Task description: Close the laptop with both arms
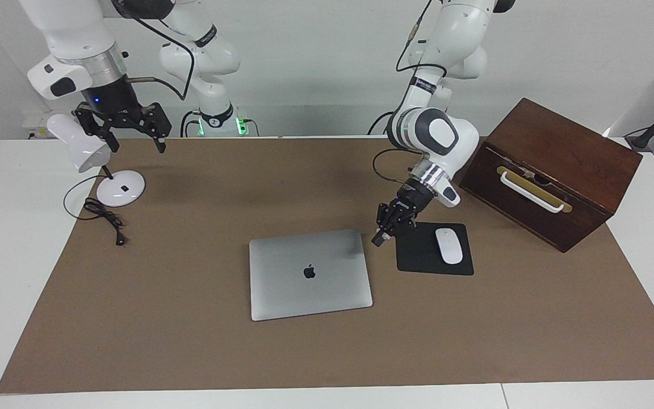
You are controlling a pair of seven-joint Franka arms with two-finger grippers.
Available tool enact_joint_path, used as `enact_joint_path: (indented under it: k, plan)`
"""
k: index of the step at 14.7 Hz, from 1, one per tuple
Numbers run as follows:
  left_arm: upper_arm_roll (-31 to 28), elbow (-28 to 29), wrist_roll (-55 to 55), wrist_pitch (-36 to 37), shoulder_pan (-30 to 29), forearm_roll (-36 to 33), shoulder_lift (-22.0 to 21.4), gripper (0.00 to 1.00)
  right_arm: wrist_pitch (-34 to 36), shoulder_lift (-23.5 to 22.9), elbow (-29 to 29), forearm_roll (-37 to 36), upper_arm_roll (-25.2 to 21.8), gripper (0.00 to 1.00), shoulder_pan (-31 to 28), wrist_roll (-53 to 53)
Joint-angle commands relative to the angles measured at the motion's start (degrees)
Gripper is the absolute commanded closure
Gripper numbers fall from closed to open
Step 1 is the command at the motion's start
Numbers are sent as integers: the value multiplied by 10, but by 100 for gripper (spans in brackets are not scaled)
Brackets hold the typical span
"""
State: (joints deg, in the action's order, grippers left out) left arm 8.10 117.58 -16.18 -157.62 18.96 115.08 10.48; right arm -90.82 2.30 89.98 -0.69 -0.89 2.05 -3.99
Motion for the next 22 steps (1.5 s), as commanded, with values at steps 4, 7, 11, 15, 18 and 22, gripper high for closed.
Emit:
enact_joint_path:
  k: [4,7,11,15,18,22]
  plan:
    - [-1,-23,-9,-8,-27,-106,0,100,-8,22,23,1,4,0,-8,13]
    - [-2,-29,-5,-9,-52,-182,3,100,-8,23,24,1,4,0,-8,14]
    - [-2,-52,-9,-5,-85,-346,16,100,-16,24,30,1,4,0,-11,18]
    - [-6,-62,-10,-4,-95,-519,28,100,-23,23,38,1,4,0,-11,18]
    - [-35,-65,-9,40,-103,-620,24,100,-23,22,39,2,4,0,-11,18]
    - [-129,-133,-13,261,-101,-814,18,100,-23,22,39,3,4,0,-11,16]
